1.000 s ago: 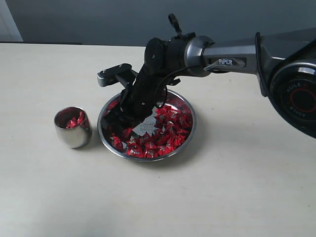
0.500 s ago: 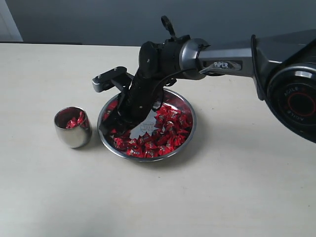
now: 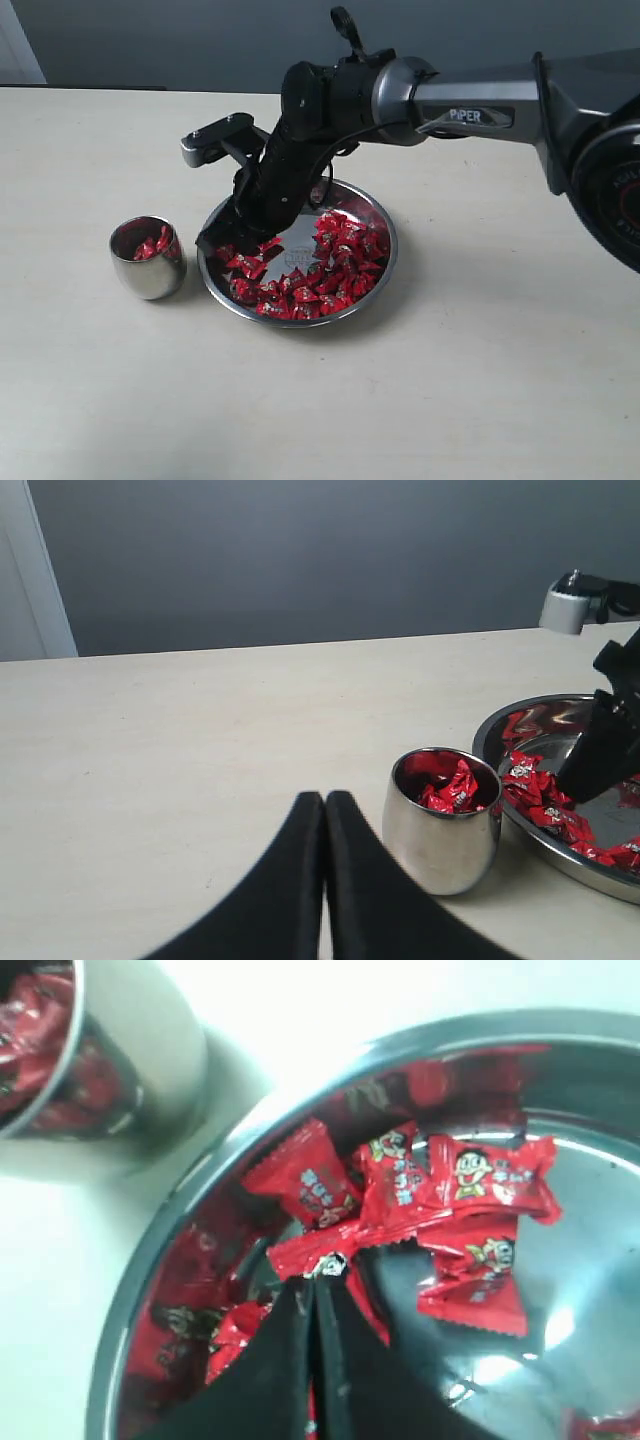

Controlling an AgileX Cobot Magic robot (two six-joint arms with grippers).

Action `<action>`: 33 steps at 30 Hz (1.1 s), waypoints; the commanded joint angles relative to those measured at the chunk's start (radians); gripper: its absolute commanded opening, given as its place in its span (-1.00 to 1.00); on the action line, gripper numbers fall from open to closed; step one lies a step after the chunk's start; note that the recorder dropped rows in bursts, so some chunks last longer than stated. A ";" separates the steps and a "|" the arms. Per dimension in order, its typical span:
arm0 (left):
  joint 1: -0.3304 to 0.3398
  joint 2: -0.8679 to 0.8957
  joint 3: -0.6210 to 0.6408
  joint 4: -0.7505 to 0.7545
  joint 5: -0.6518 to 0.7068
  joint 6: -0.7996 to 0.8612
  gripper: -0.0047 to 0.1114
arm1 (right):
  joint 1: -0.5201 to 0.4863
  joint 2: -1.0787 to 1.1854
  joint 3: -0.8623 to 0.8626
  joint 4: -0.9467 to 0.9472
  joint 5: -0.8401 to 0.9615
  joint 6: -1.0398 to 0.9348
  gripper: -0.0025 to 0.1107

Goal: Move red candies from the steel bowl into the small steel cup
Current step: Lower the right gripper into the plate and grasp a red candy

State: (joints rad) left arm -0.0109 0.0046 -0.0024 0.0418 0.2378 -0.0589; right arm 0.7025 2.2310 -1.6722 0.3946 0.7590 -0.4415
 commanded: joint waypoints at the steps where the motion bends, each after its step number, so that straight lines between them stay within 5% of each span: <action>1: -0.002 -0.005 0.002 0.001 0.000 -0.002 -0.91 | -0.004 -0.065 0.001 -0.007 -0.006 0.000 -0.97; 9: -0.002 -0.005 0.002 0.001 0.000 -0.002 -0.91 | -0.004 -0.057 0.001 -0.009 0.029 -0.007 -0.93; 17: -0.002 -0.005 0.002 0.001 0.000 -0.002 -0.91 | -0.004 0.018 0.001 -0.009 0.058 -0.023 -0.18; 30: -0.002 -0.005 0.002 0.001 0.000 -0.002 -0.91 | -0.004 0.071 0.001 -0.008 0.002 -0.023 -0.26; 33: -0.002 -0.005 0.002 0.001 0.000 -0.002 -0.91 | -0.004 0.073 0.001 -0.008 -0.005 -0.023 -0.48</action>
State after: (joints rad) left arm -0.0109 0.0046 -0.0024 0.0418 0.2378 -0.0589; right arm 0.7025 2.3005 -1.6722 0.3915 0.7595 -0.4579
